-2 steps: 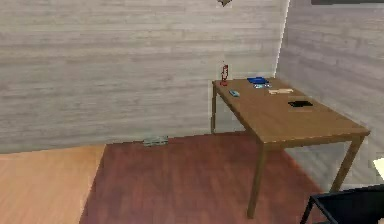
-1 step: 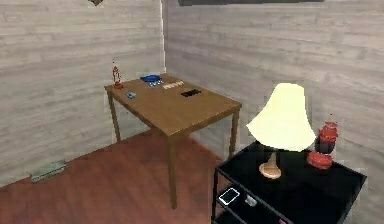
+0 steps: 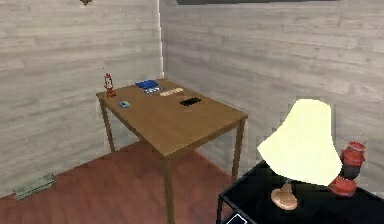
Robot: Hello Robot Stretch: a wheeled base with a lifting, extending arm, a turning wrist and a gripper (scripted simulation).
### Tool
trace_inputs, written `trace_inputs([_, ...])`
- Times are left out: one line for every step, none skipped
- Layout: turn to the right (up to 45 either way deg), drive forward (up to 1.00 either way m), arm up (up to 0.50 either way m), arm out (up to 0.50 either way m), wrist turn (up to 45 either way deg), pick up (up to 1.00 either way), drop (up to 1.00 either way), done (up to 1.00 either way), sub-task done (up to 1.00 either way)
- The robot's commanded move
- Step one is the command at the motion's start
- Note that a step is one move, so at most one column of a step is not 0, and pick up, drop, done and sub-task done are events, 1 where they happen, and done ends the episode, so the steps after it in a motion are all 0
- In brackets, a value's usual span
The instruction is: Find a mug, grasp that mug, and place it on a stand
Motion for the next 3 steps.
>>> trace_inputs([-45.0, 0.0, 0.0, 0.0, 0.0, 0.0, 0.0, 0.0, 0.0])
trace_inputs([-27.0, 0.0, 0.0, 0.0, 0.0, 0.0, 0.0, 0.0, 0.0])
trace_inputs([0.0, 0.2, 0.0, 0.0, 0.0, 0.0, 0.0, 0.0, 0.0])
